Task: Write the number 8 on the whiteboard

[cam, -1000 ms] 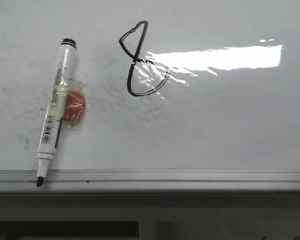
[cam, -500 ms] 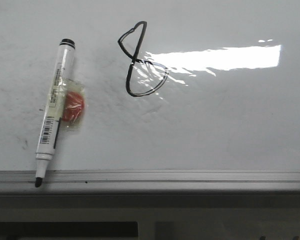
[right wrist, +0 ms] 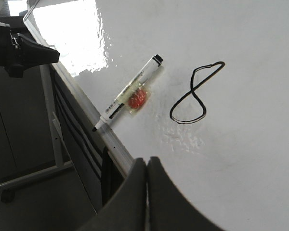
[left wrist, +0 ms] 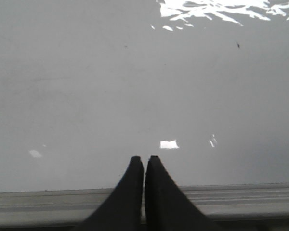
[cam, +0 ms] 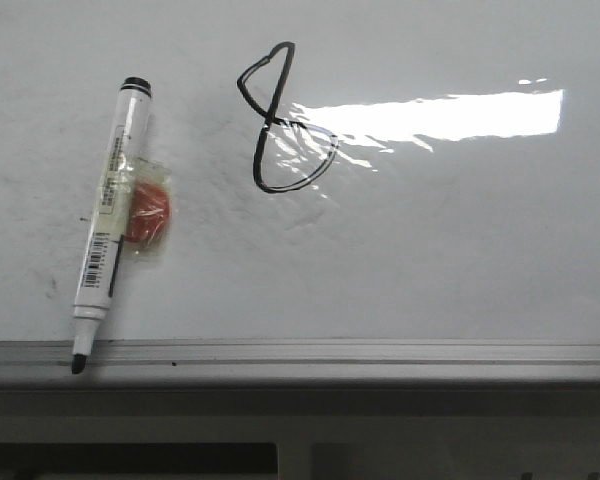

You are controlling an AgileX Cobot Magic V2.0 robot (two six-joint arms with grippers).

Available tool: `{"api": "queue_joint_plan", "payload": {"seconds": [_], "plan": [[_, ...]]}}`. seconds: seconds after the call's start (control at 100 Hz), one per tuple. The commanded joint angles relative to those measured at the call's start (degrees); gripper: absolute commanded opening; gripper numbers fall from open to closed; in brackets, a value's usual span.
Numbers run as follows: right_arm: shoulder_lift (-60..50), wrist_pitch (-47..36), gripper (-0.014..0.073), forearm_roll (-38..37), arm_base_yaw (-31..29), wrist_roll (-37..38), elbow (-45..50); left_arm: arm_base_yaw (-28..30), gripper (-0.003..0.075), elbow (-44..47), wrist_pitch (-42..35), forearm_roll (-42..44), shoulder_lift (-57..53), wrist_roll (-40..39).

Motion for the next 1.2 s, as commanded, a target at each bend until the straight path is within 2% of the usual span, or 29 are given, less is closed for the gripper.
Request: {"api": "queue_joint_plan", "payload": {"seconds": [0.0,0.45,0.6,0.65,0.83,0.96,1.19], "plan": [[0.19,-4.32,-0.0064,-0.64,-0.14,-0.48,-1.53,-0.34,-0.0020,2.32,-2.57,0.27,-1.61,-0.74],[0.19,-4.32,-0.0063,-0.64,-0.14,-0.48,-1.35,-0.34,-0.0020,2.32,-2.57,0.27,-1.61,-0.74],[0.19,-10.07,-0.0064,-0.76,-1.64,-0.48,4.55,-0.34,-0.0020,2.32,-2.57,0.27,-1.61,-0.74],[0.19,-14.66,-0.0064,-0.76,-3.90,-0.48,8.09,-0.34,-0.0020,2.32,-2.57,0.27,-1.61,-0.74],[-0.96,-39.28,-0.0064,3.28,-17.14,-0.09,19.36,-0.34,-0.0020,2.32,-2.57,0.27,-1.61,-0.74],[-4.44,-38.81,-0.0064,3.82,-26.80,0.13,19.09,-0.34,-0.0020,2.32,-2.57,0.27,-1.61,-0.74],[-15.18,-32.99,-0.0063,3.73,-45.41,1.90,19.09,-0.34,-0.0020,2.32,-2.57,0.27,-1.61,-0.74]]}}
